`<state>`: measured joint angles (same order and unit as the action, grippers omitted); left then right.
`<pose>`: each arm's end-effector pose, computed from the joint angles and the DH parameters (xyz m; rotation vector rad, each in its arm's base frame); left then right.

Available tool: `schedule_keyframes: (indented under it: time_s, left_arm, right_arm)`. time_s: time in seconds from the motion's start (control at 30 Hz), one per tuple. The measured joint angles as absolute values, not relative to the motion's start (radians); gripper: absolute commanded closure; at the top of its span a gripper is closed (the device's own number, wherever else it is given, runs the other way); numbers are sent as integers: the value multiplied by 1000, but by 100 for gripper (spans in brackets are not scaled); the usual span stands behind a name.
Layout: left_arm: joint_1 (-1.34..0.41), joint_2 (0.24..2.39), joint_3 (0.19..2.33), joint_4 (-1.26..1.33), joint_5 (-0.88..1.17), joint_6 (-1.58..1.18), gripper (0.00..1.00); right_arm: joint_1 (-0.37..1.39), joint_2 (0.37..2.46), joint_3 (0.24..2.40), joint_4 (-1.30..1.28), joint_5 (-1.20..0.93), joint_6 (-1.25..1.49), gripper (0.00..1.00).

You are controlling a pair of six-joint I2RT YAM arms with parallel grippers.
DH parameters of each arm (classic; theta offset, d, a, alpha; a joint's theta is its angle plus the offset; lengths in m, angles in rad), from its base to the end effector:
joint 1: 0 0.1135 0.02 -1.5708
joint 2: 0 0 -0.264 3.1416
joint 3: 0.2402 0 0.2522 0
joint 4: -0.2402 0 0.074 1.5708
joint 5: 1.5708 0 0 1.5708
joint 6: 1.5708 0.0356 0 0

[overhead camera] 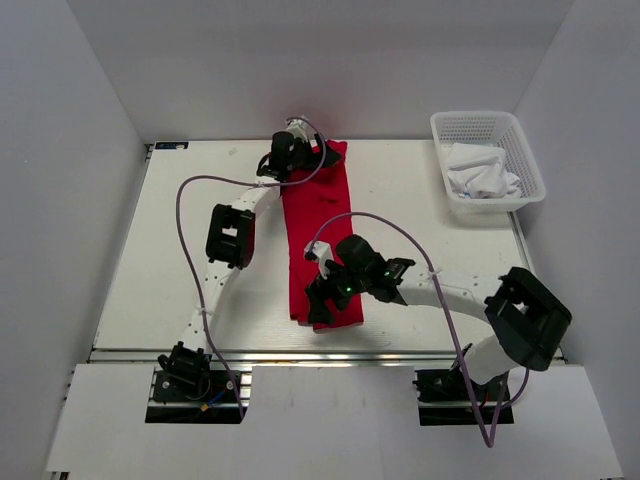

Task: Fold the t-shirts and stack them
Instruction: Rotate the tshirt 90 degrees, then grab the bottom of the folded rectangular tshirt with both arms

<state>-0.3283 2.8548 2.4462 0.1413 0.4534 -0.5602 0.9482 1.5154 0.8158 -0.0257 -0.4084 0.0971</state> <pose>0.5857 -0.2160 0.1179 0.1129 1.9356 -1.0239 0.1700 0.2611 0.1945 -1.2064 2.1147 0.9794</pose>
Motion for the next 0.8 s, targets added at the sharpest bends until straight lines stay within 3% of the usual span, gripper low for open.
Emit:
schedule_keyframes:
  time_s: [0.23, 0.47, 0.67, 0.8]
  left_arm:
    - [-318, 2698, 2418, 36, 449, -532, 0]
    - [-326, 2288, 2294, -155, 425, -406, 0]
    - [-350, 1720, 1554, -215, 326, -362, 0]
    - [-385, 1510, 1121, -273, 252, -402, 0]
  right_arm:
    - [934, 1389, 801, 5, -162, 236, 10]
    - [882, 1287, 735, -31, 105, 397, 10]
    - [805, 1247, 703, -100, 189, 441, 10]
    - [764, 1270, 689, -134, 110, 432, 10]
